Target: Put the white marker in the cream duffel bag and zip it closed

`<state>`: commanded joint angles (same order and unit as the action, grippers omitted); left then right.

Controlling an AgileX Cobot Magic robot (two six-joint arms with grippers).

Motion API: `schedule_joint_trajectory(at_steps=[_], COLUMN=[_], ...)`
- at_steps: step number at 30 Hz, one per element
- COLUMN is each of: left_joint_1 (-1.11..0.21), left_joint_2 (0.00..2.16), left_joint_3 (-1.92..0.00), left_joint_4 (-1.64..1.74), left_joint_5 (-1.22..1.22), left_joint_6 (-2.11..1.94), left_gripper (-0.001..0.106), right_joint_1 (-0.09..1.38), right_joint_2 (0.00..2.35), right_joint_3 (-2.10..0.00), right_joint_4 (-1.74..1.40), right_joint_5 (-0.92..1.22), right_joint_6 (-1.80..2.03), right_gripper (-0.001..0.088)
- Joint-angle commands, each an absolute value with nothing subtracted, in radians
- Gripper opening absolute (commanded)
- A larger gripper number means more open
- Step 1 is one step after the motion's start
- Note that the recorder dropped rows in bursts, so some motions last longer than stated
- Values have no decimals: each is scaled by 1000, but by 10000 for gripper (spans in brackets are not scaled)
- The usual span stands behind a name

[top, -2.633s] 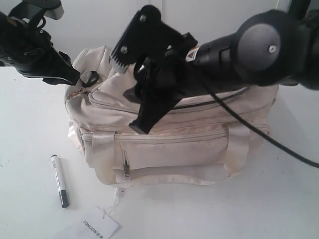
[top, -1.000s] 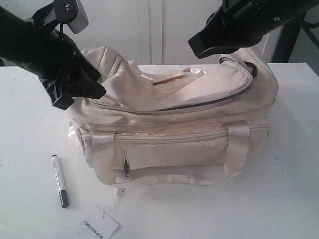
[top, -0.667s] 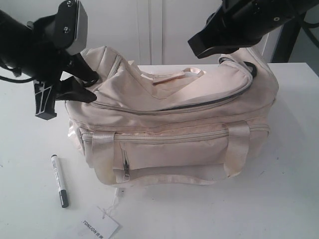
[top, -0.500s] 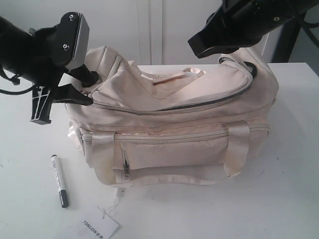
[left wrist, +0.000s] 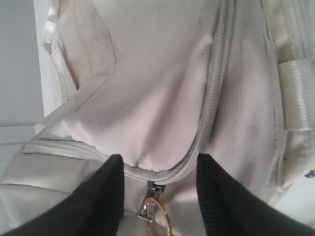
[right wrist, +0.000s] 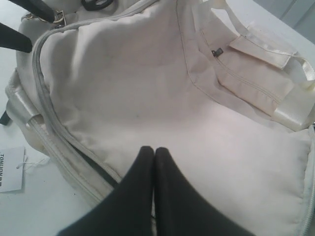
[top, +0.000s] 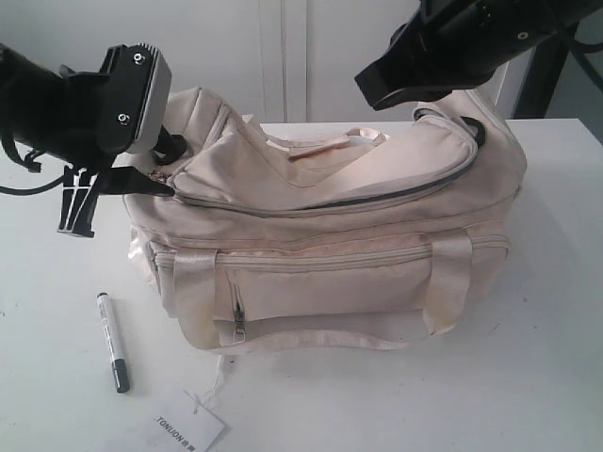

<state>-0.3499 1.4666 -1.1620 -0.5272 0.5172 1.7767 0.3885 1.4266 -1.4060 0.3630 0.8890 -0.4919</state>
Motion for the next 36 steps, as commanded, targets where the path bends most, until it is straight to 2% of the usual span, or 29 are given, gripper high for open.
schedule_joint_trajectory(at_steps=[23,25,32,36], left_joint_1=[-352,-352,-352,-352], left_joint_2=[1512,1512,1512,1512], left_joint_3=[-1162,-1162,-1162,-1162], left_joint_4=[-732,-732,-746,-797], left_joint_5=[472,490,552,549], left_joint_6=[1862,1862,1862,1855], left_gripper=[502,432,0,0], right_joint_1=[388,388,388,388], right_joint_2=[1427,1427,1427,1427], right_joint_3=[-1406,-1406,-1406,-1406], right_joint_4=[363,363,363,363], right_joint_5=[881,881,875,875], right_joint_6=[-492,-492,-492,-492], right_gripper=[0,0,0,0])
